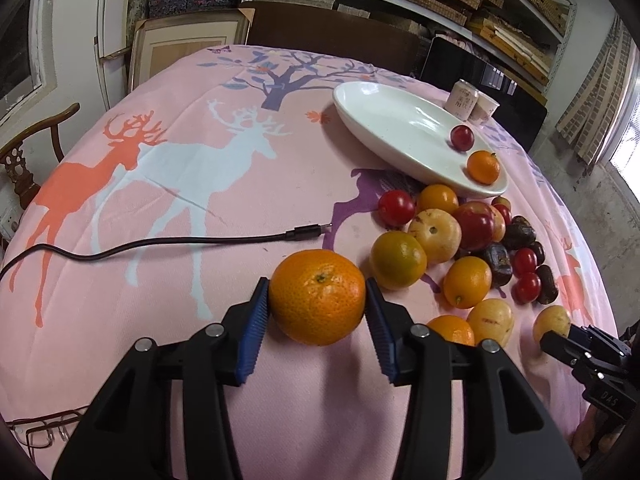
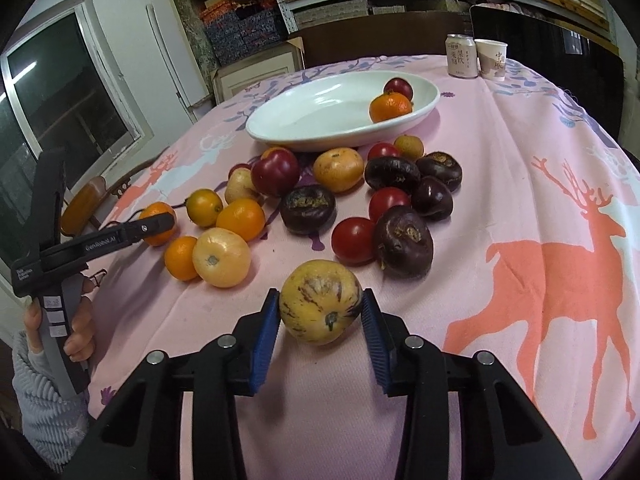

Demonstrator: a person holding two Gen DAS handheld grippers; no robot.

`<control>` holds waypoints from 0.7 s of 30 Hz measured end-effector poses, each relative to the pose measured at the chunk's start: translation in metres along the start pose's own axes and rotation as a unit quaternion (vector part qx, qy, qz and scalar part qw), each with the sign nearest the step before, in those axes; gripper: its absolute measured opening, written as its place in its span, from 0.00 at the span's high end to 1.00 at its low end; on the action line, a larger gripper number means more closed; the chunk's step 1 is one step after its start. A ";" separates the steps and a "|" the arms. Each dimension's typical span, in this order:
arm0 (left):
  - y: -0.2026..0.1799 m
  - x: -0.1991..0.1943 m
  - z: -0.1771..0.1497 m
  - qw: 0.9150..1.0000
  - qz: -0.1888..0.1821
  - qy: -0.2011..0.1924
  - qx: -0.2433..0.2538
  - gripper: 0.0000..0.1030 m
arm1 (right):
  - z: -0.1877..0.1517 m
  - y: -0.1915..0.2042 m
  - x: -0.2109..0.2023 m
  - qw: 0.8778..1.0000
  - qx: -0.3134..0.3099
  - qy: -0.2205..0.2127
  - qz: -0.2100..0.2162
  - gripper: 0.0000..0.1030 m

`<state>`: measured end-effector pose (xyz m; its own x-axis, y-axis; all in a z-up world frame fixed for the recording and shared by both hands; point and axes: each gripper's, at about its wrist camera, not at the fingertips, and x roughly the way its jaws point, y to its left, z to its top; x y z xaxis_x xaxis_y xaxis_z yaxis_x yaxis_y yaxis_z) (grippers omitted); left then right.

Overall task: Organize fruits
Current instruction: 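Grasp the yellow pear with the right tool while the left tool carries the orange to the plate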

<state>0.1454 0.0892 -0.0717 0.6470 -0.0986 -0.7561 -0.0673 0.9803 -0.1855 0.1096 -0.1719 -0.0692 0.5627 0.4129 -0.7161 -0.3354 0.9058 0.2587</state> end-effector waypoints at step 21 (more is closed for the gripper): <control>-0.069 0.021 0.145 0.997 -0.001 -0.049 0.055 0.55 | 0.169 -0.026 -0.020 0.993 -0.005 -0.119 0.001 0.60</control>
<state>0.2741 0.0440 0.0160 0.7187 -0.0887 -0.6896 0.0146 0.9935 -0.1127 0.2346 -0.1877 0.0478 0.7243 0.4263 -0.5419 -0.3433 0.9046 0.2528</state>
